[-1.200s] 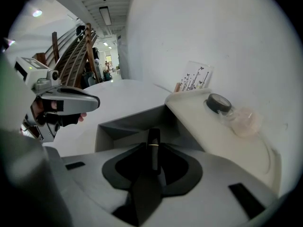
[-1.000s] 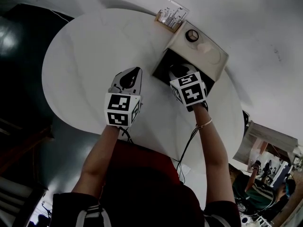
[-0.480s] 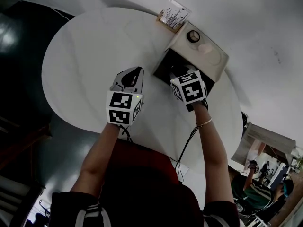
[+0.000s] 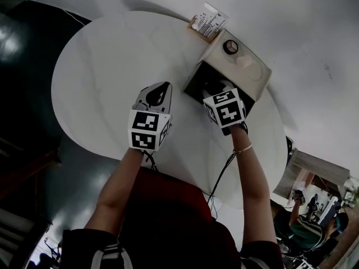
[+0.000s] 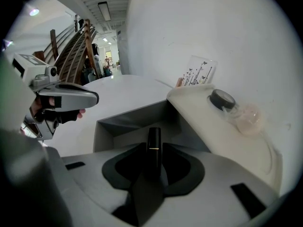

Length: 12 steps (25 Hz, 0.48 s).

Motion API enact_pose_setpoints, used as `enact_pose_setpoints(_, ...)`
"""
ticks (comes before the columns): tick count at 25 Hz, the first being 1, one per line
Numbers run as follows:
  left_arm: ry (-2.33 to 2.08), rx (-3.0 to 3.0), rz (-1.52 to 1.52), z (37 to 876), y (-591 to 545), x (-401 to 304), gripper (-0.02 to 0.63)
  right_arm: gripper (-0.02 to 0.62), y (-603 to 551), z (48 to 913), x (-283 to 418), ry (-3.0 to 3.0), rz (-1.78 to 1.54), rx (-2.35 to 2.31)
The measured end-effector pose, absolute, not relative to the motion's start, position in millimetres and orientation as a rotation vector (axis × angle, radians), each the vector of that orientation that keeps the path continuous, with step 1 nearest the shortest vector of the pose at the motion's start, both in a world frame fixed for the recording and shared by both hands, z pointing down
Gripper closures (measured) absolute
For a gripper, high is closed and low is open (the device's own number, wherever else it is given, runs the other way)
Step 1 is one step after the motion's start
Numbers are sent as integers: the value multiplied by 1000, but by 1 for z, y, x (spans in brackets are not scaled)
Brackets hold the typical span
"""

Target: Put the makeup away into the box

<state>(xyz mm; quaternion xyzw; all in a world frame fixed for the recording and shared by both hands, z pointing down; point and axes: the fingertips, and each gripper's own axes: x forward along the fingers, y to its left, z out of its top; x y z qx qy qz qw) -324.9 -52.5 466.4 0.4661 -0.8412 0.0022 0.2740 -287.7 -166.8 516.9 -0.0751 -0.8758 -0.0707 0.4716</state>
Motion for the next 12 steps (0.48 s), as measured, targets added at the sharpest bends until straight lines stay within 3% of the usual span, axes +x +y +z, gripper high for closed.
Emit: enact_pose_setpoints(12,-2262,1271,20,465,-53,-326,584,492,-177,487,-289,-2294,-169,-94)
